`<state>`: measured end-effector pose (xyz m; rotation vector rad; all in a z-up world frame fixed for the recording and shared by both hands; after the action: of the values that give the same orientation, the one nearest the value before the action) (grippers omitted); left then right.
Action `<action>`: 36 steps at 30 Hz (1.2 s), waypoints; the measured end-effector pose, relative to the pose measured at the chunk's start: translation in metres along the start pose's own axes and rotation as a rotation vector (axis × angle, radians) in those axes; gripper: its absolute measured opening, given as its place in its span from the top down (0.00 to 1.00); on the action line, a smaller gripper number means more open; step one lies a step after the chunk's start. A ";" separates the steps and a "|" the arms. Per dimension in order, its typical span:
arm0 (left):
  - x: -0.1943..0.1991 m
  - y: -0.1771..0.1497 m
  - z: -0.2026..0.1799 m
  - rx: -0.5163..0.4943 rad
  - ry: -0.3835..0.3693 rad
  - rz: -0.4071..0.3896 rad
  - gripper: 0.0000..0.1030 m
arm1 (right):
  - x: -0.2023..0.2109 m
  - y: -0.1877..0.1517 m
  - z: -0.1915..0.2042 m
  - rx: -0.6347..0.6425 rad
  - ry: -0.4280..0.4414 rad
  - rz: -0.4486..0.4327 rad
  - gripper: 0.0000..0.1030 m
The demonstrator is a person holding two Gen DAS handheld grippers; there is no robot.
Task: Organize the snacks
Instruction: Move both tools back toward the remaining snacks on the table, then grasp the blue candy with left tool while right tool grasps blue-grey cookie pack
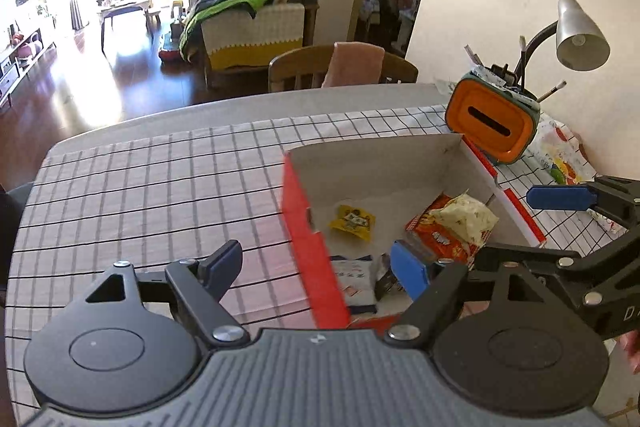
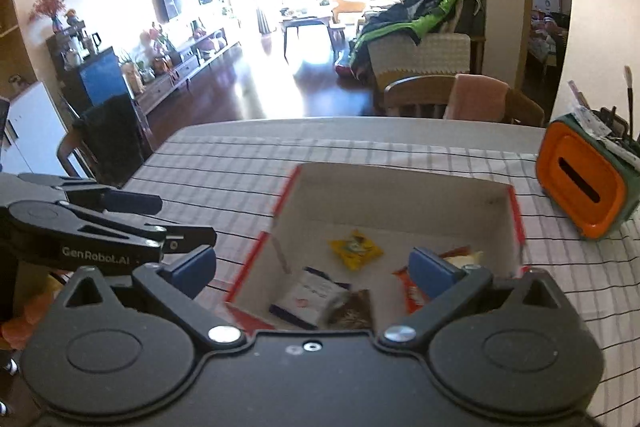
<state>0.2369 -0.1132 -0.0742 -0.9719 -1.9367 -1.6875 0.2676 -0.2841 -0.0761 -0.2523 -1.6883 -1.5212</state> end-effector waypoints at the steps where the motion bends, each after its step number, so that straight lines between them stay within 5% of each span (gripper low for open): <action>1: 0.005 -0.003 0.005 -0.002 0.000 -0.005 0.19 | 0.000 0.000 0.007 -0.001 0.005 -0.003 0.00; 19: 0.078 -0.057 0.151 0.070 0.112 -0.037 0.18 | -0.035 -0.022 0.116 -0.013 0.047 0.056 0.00; 36: 0.026 -0.125 0.263 0.159 0.194 0.174 0.18 | -0.117 -0.072 0.199 0.211 0.091 0.196 0.02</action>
<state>0.1678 0.1437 -0.1955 -0.8565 -1.7749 -1.4496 0.2101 -0.0802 -0.1928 -0.2257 -1.6841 -1.1847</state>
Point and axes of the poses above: each gripper's, at about its wrist camera, not at the fingertips, and x roughly against the way its jaws point, z to its left, y to its top, the point moved 9 cm from there along -x, roughly the way its jaws point, and after that the axes turned 6 degrees about -y, right-handed, at the moved point
